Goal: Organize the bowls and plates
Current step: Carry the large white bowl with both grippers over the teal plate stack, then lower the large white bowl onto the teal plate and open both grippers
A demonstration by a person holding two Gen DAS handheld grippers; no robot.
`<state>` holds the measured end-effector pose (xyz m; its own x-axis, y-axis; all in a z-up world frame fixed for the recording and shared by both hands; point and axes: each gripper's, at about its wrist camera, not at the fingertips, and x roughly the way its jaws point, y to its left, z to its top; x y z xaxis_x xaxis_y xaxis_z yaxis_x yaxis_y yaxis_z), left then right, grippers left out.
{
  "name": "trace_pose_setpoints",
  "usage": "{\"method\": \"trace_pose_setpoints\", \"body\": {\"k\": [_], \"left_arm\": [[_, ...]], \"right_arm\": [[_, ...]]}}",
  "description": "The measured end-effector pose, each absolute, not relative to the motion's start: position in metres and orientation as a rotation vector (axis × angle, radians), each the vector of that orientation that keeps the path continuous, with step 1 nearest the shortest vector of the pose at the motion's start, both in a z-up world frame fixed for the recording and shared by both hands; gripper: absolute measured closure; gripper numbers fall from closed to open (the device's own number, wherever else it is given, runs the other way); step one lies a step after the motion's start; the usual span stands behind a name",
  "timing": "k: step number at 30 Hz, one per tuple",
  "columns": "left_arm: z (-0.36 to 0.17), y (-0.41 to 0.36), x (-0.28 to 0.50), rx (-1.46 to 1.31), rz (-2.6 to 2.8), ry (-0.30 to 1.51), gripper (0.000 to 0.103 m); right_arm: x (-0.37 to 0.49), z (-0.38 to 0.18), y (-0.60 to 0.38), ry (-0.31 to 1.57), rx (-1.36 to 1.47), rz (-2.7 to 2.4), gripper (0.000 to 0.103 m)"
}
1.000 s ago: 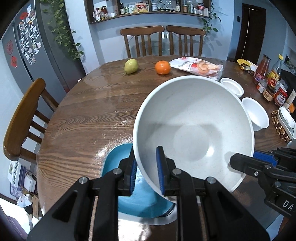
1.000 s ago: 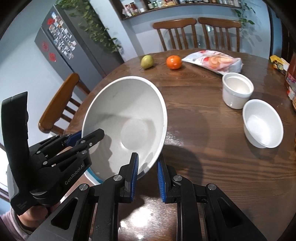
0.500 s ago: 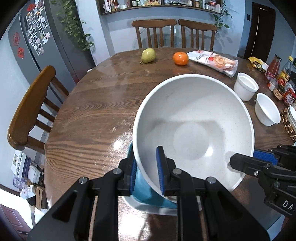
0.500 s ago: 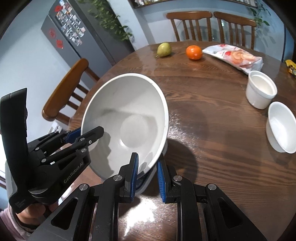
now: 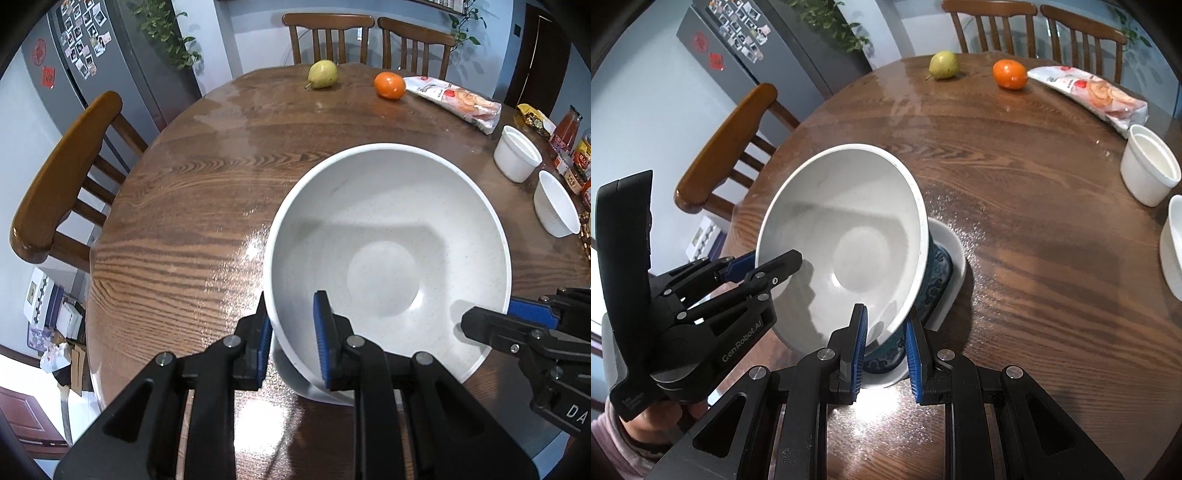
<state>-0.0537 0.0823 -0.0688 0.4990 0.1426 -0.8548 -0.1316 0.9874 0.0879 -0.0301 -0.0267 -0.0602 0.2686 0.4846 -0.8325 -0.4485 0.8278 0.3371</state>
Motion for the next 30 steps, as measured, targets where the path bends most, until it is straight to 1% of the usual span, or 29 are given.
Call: {"method": "trace_pose_setpoints", "body": {"k": [10, 30], "left_arm": [[-0.0770, 0.0864, -0.0511, 0.000, 0.167, 1.066, 0.082], [-0.0747, 0.0872, -0.0523, 0.006, 0.173, 1.078, 0.082]], "right_arm": [[-0.0258, -0.0676, -0.0240, 1.167, 0.031, 0.638, 0.082], [-0.0234, -0.0701, -0.0233, 1.192, 0.042, 0.663, 0.082]]}}
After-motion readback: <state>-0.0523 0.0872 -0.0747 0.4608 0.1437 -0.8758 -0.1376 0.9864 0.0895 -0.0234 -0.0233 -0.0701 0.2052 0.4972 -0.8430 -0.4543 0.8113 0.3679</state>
